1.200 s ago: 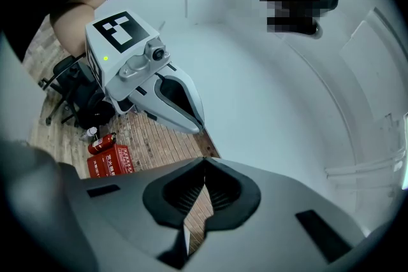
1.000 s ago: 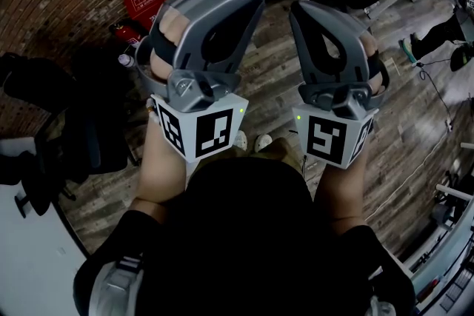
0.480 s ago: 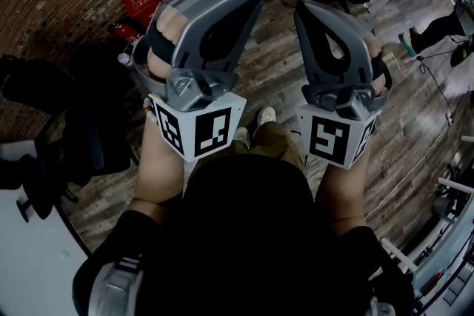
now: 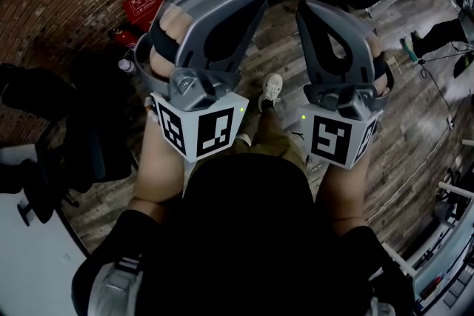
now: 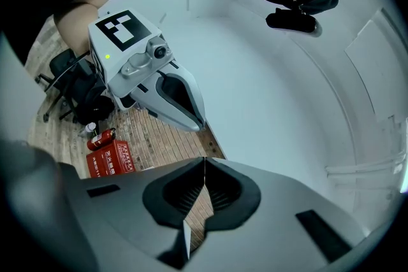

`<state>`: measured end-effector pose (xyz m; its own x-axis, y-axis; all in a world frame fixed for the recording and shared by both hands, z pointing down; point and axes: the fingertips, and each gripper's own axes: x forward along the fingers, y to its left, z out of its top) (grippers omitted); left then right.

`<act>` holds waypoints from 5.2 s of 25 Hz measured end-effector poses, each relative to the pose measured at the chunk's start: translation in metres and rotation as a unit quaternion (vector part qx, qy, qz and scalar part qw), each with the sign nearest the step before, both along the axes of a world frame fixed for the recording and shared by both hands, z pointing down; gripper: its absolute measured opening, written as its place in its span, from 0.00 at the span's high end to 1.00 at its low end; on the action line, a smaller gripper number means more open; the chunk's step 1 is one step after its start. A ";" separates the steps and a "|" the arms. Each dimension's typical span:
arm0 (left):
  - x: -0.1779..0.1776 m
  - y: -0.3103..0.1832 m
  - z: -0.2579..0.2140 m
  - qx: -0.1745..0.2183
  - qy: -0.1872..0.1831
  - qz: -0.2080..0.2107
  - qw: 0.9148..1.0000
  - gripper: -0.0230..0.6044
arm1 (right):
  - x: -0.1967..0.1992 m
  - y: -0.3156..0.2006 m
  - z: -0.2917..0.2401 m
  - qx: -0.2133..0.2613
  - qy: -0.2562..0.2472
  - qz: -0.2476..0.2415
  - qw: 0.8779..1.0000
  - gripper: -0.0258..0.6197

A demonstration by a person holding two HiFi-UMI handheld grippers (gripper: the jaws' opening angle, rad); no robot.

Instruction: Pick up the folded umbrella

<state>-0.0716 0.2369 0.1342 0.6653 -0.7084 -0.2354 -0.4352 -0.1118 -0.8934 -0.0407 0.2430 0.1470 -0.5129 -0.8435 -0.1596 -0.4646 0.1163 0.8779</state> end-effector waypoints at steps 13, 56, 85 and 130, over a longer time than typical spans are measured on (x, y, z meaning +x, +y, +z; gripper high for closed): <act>0.023 -0.071 0.007 0.006 -0.006 -0.003 1.000 0.94 | 0.023 -0.066 0.006 0.005 -0.006 -0.005 1.000 0.91; 0.085 -0.413 0.045 -0.059 -0.048 -0.086 0.993 0.94 | 0.099 -0.420 0.031 -0.088 -0.046 -0.061 0.993 0.91; 0.096 -0.419 0.050 -0.064 -0.050 -0.115 0.990 0.94 | 0.102 -0.428 0.044 -0.100 -0.047 -0.095 0.989 0.91; 0.063 -0.501 0.129 -0.147 -0.038 -0.086 0.985 0.94 | 0.064 -0.515 0.263 -0.482 -0.025 -0.039 0.875 0.49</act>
